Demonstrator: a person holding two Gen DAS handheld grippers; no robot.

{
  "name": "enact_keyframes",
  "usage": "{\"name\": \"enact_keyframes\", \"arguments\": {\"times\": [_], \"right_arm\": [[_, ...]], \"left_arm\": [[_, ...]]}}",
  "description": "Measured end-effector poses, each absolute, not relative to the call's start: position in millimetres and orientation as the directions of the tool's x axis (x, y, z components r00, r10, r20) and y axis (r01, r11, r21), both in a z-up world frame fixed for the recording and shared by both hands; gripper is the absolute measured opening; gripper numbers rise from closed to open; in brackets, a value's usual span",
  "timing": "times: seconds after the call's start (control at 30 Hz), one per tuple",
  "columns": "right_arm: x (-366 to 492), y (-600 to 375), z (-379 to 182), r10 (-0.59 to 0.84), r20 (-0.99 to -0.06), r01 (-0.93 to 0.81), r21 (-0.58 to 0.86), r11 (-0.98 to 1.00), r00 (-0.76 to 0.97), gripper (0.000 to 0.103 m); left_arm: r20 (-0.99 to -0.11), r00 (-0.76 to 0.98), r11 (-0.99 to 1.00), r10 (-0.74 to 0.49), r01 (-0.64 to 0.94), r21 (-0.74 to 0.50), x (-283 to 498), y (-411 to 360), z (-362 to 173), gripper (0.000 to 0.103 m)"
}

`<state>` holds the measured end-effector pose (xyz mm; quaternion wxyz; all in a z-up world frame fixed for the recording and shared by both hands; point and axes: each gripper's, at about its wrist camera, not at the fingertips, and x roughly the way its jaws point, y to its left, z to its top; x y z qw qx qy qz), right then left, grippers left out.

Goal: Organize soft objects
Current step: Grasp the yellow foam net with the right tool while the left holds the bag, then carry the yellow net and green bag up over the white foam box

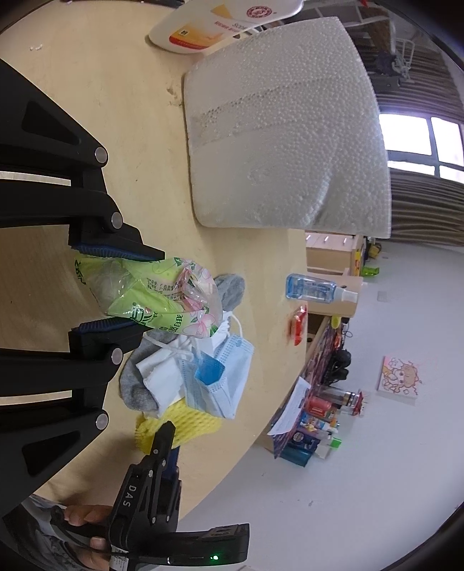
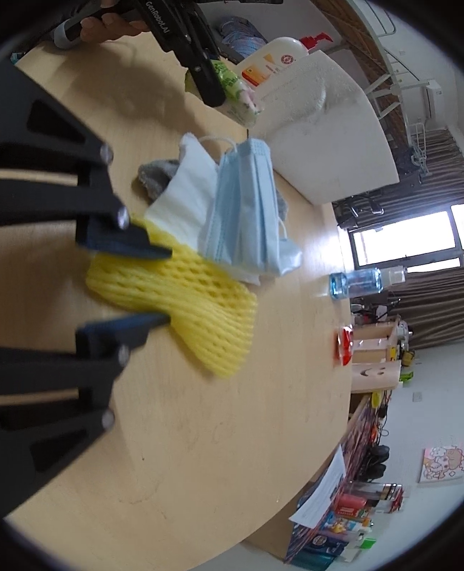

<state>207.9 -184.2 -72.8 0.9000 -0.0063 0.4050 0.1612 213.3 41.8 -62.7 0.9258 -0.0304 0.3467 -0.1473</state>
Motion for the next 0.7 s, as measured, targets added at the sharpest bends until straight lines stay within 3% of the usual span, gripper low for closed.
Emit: {"name": "enact_keyframes", "arguments": {"times": [0.07,0.7], "right_arm": [[205.4,-183.3,-70.2,0.282,-0.725,-0.29,0.118,0.95,0.628,0.013],[161.5,-207.1,-19.9,0.276,-0.584,-0.262,0.111,0.959,0.764,0.013]], "left_arm": [[-0.625,0.724,0.956,-0.292,0.248,-0.159,211.6,43.6,-60.7,0.03],[-0.544,0.79,0.959,-0.283,0.242,-0.148,176.7,46.8,-43.1,0.03]]}}
